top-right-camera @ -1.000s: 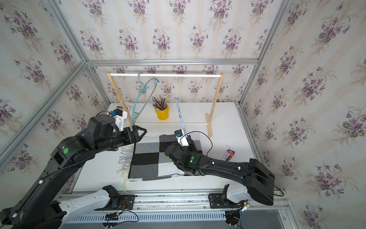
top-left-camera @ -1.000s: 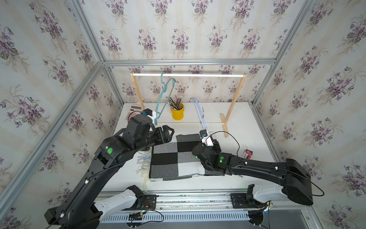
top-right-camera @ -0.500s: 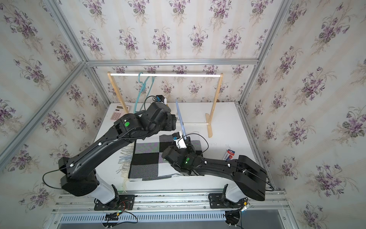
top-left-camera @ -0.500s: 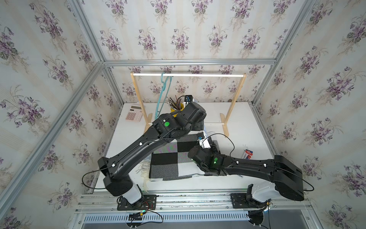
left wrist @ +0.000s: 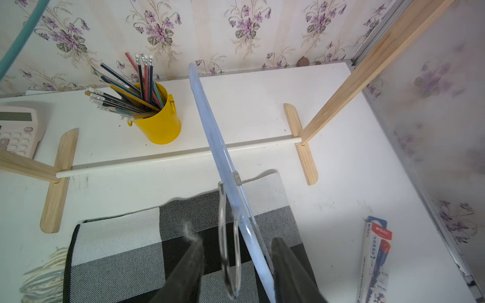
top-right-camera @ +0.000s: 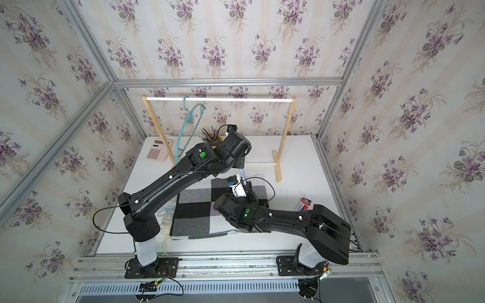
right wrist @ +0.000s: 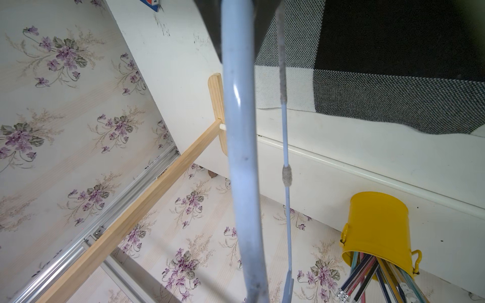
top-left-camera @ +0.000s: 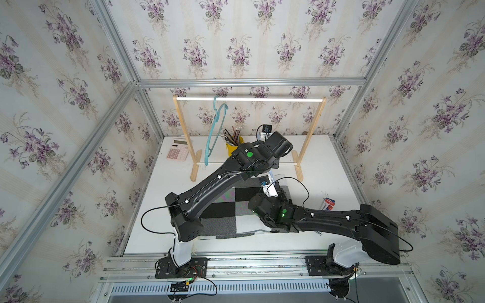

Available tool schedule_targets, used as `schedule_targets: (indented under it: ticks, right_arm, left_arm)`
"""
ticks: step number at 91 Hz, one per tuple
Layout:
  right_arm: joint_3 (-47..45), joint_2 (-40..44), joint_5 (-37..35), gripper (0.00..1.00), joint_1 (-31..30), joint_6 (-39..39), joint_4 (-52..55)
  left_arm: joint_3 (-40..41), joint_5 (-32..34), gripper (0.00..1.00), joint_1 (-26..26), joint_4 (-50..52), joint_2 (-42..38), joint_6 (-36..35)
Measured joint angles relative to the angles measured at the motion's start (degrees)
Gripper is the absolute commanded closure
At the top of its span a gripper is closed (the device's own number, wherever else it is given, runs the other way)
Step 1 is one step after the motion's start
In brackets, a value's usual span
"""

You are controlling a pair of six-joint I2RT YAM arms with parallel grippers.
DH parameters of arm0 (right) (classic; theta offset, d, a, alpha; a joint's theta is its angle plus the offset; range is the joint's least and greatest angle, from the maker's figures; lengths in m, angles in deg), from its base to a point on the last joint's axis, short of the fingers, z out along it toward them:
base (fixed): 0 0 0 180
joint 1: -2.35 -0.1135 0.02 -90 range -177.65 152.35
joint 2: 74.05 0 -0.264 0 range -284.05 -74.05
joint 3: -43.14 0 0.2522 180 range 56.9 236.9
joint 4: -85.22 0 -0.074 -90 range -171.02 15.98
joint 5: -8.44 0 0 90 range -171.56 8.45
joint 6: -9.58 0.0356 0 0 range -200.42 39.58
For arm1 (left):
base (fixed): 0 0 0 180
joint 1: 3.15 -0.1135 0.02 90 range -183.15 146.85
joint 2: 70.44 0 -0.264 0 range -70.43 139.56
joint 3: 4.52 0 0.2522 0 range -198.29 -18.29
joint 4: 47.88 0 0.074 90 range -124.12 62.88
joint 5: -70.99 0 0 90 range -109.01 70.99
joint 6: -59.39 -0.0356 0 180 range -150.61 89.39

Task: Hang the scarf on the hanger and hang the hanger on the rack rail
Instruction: Pick up the hanger from the clothesline.

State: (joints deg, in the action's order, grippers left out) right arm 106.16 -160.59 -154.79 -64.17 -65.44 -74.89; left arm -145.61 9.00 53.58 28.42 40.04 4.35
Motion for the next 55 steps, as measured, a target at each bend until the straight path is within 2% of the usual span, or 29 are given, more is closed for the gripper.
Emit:
schedule_targets:
  ticks: [7, 16, 21, 30, 33, 35, 38, 45, 48, 55]
  right_arm:
    - [0.0, -0.2, 0.0, 1.0, 0.0, 0.0, -0.1]
    - [0.1, -0.2, 0.0, 1.0, 0.0, 0.0, -0.1]
    - [0.1, -0.2, 0.0, 1.0, 0.0, 0.1, -0.1]
    - [0.6, -0.2, 0.6, 1.0, -0.1, 1.8, 0.3]
    - [0.9, -0.2, 0.7, 0.87, 0.0, 2.0, 0.9]
    - [1.1, -0.2, 0.8, 0.74, 0.0, 2.0, 1.2]
    - [1.5, -0.1, 1.4, 0.49, 0.0, 2.4, 2.1]
    - [2.7, 0.7, 4.2, 0.08, -0.1, 3.5, 4.3]
    - [3.1, 1.2, 5.4, 0.01, -0.1, 3.9, 5.3]
    - [3.5, 3.6, 10.2, 0.0, -0.2, 4.6, 7.7]
  left_arm:
    - [0.0, 0.5, 0.67, 0.0, 0.5, 0.7, 0.7]
    - [0.0, 0.8, 0.85, -0.1, 0.6, 1.3, 1.2]
    - [0.0, 0.8, 0.99, -0.1, 0.7, 1.5, 1.6]
    - [-0.1, 0.6, 1.0, 0.0, -0.3, 1.5, 3.7]
    - [-0.2, 0.7, 1.0, -0.1, -0.3, 1.4, 3.7]
    - [-0.2, 0.7, 1.0, -0.1, -0.3, 1.4, 3.7]
    - [-0.1, 0.7, 1.0, -0.2, -0.2, 1.3, 3.7]
    - [0.1, 0.7, 1.0, -0.5, -0.2, 1.1, 3.3]
    - [0.2, 0.7, 1.0, -0.6, 0.1, 1.0, 2.8]
    - [0.4, 0.8, 1.0, -1.0, 0.3, 0.5, 1.9]
